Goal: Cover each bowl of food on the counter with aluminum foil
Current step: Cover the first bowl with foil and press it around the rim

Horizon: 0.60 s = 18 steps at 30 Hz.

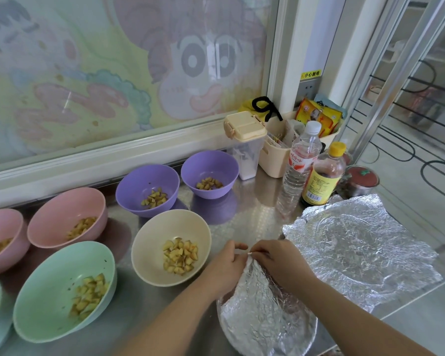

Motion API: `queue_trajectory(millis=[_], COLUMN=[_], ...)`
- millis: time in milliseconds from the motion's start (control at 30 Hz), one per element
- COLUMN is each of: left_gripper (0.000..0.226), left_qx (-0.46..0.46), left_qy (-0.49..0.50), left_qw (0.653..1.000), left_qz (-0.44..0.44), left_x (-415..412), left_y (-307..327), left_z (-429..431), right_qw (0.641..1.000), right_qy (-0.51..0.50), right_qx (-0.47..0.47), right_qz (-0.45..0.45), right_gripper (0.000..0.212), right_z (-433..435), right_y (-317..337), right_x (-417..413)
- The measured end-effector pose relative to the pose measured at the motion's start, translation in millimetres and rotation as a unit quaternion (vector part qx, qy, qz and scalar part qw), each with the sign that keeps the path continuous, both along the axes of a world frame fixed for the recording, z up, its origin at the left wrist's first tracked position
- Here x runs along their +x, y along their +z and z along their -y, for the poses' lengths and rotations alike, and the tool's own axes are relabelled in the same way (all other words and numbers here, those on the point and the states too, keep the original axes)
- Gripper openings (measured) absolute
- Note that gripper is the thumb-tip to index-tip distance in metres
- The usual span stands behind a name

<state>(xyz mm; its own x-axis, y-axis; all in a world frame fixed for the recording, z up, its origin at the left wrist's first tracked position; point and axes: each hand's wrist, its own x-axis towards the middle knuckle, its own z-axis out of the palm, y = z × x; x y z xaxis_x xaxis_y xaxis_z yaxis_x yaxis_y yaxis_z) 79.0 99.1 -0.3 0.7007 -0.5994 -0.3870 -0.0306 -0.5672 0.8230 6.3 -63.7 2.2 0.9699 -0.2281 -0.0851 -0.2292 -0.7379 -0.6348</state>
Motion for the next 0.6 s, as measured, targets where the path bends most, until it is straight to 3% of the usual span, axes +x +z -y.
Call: queue_trajectory(millis=[100,200,333,600], left_gripper=[0.033,0.037,0.030,0.034], left_qx=[-0.027,-0.005,0.044,0.001], left_qy=[0.042,0.074,0.045,0.043], left_qw=[0.999,0.997,0.996,0.999], left_qz=[-0.012,0.037,0.069,-0.011], left_x=[4,5,-5,-1], left_y=[3,3,3,-1], left_z=[-2,-10,-8,-6], right_qw=[0.997,0.992,0.992,0.995], right_qy=[-0.069,-0.120,-0.117,-0.084], right_qx=[-0.009,0.008,0.046,0.042], right_qz=[0.024,0.026,-0.014,-0.015], right_gripper=[0.010,0.008,0.012,0.019], right_z=[6,18,25,19], right_y=[-1,-5,-8,-10], right_x=[-6,-12,-11,-10])
